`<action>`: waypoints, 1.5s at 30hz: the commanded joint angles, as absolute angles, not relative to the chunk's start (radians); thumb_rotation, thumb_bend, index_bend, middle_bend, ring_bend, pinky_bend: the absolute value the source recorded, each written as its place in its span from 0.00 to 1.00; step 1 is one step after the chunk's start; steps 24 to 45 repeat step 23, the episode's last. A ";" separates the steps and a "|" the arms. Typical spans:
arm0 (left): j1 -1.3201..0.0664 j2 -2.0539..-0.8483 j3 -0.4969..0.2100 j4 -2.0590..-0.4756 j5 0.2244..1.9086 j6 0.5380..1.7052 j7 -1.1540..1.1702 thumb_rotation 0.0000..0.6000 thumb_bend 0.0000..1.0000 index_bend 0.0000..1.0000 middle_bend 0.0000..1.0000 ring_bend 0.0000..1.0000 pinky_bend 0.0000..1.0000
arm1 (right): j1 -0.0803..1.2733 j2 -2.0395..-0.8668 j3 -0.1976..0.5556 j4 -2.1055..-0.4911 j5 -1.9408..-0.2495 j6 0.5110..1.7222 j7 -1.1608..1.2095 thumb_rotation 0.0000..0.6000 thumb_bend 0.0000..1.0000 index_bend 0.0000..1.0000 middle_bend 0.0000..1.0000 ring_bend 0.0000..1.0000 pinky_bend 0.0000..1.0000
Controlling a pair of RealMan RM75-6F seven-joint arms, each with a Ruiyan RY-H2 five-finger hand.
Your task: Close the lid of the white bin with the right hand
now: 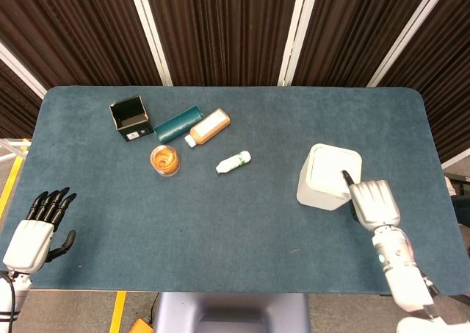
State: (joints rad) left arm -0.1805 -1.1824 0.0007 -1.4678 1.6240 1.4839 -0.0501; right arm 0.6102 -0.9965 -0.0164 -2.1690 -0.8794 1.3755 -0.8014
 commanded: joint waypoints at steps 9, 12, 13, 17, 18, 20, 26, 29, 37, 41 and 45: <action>-0.161 -1.198 0.010 -1.455 1.701 1.577 -0.042 1.00 0.46 0.00 0.00 0.00 0.01 | 0.208 -1.101 -0.255 -1.826 -1.665 1.716 -0.450 1.00 0.42 0.00 0.02 0.01 0.03; -0.156 -1.208 0.011 -1.444 1.716 1.596 -0.039 1.00 0.46 0.00 0.00 0.00 0.00 | 0.118 -1.213 -0.232 -1.593 -1.708 1.826 -0.380 1.00 0.39 0.00 0.00 0.00 0.00; -0.155 -1.211 0.012 -1.442 1.718 1.598 -0.036 1.00 0.46 0.00 0.00 0.00 0.00 | 0.103 -1.236 -0.224 -1.560 -1.693 1.827 -0.350 1.00 0.38 0.00 0.00 0.00 0.00; -0.157 -1.224 0.015 -1.435 1.723 1.592 -0.018 1.00 0.46 0.00 0.00 0.00 0.00 | 0.106 -1.229 -0.205 -1.533 -1.664 1.762 -0.302 1.00 0.37 0.00 0.00 0.00 0.00; -0.158 -1.225 0.016 -1.436 1.721 1.586 -0.011 1.00 0.46 0.00 0.00 0.00 0.00 | 0.105 -1.225 -0.198 -1.538 -1.657 1.748 -0.303 1.00 0.37 0.00 0.00 0.00 0.00; -0.157 -1.227 0.016 -1.438 1.716 1.582 0.002 1.00 0.46 0.00 0.00 0.00 0.00 | 0.104 -1.221 -0.187 -1.545 -1.654 1.735 -0.299 1.00 0.37 0.00 0.00 0.00 0.00; -0.148 -1.222 0.018 -1.451 1.714 1.591 0.012 1.00 0.46 0.00 0.00 0.00 0.00 | 0.098 -1.218 -0.179 -1.550 -1.661 1.712 -0.303 1.00 0.37 0.00 0.00 0.00 0.00; -0.148 -1.222 0.018 -1.451 1.714 1.591 0.012 1.00 0.46 0.00 0.00 0.00 0.00 | 0.098 -1.218 -0.179 -1.550 -1.661 1.712 -0.303 1.00 0.37 0.00 0.00 0.00 0.00; -0.148 -1.222 0.018 -1.451 1.714 1.591 0.012 1.00 0.46 0.00 0.00 0.00 0.00 | 0.098 -1.218 -0.179 -1.550 -1.661 1.712 -0.303 1.00 0.37 0.00 0.00 0.00 0.00; -0.148 -1.222 0.018 -1.451 1.714 1.591 0.012 1.00 0.46 0.00 0.00 0.00 0.00 | 0.098 -1.218 -0.179 -1.550 -1.661 1.712 -0.303 1.00 0.37 0.00 0.00 0.00 0.00; -0.148 -1.222 0.018 -1.451 1.714 1.591 0.012 1.00 0.46 0.00 0.00 0.00 0.00 | 0.098 -1.218 -0.179 -1.550 -1.661 1.712 -0.303 1.00 0.37 0.00 0.00 0.00 0.00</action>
